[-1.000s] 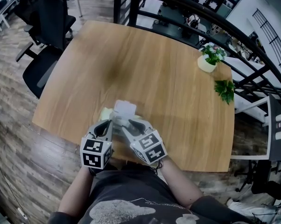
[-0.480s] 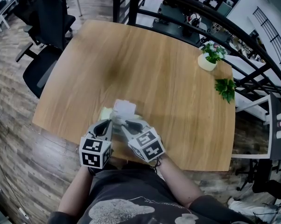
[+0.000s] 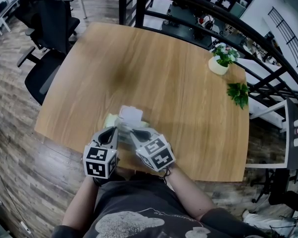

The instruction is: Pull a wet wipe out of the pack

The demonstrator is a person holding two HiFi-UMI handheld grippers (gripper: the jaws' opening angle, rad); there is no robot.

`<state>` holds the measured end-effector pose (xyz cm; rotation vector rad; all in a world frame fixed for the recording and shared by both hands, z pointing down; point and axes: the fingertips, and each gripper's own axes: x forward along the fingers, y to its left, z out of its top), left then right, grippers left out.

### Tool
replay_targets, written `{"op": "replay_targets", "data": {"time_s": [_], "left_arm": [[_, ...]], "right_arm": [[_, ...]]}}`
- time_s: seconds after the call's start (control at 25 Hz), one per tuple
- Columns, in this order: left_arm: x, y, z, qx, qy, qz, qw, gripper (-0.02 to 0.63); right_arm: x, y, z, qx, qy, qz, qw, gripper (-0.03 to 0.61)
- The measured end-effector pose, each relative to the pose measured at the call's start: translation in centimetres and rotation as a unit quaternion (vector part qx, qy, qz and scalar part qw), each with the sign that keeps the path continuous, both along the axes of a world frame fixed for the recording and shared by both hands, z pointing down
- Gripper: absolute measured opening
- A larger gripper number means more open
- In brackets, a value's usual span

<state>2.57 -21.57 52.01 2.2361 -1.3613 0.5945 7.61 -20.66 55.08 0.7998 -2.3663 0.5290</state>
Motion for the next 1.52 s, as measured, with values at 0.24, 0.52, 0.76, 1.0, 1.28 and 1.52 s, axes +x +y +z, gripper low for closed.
{"op": "replay_targets", "data": {"time_s": [0.24, 0.52, 0.76, 1.0, 1.28, 1.52], "left_arm": [[-0.3, -0.1, 0.1, -0.003, 0.007, -0.004, 1.0, 0.014], [-0.3, 0.1, 0.1, -0.004, 0.01, -0.007, 0.9999, 0.014], [0.0, 0.2, 0.2, -0.003, 0.004, 0.005, 1.0, 0.014], [-0.2, 0.3, 0.2, -0.005, 0.001, 0.009, 0.9999, 0.014], [0.2, 0.3, 0.0, -0.004, 0.0, 0.015, 0.9999, 0.014], [0.4, 0.4, 0.2, -0.005, -0.005, 0.016, 0.9998, 0.014]], "right_arm": [[0.9, 0.0, -0.1, -0.003, -0.003, 0.003, 1.0, 0.031], [1.7, 0.2, -0.2, -0.005, -0.003, 0.017, 1.0, 0.031], [2.0, 0.3, -0.3, 0.001, 0.013, 0.014, 1.0, 0.031], [3.0, 0.5, -0.1, -0.003, 0.016, 0.032, 0.999, 0.031], [4.1, 1.0, -0.3, -0.018, 0.0, 0.055, 0.998, 0.031], [5.1, 1.2, 0.0, -0.017, 0.002, 0.063, 0.998, 0.031]]}}
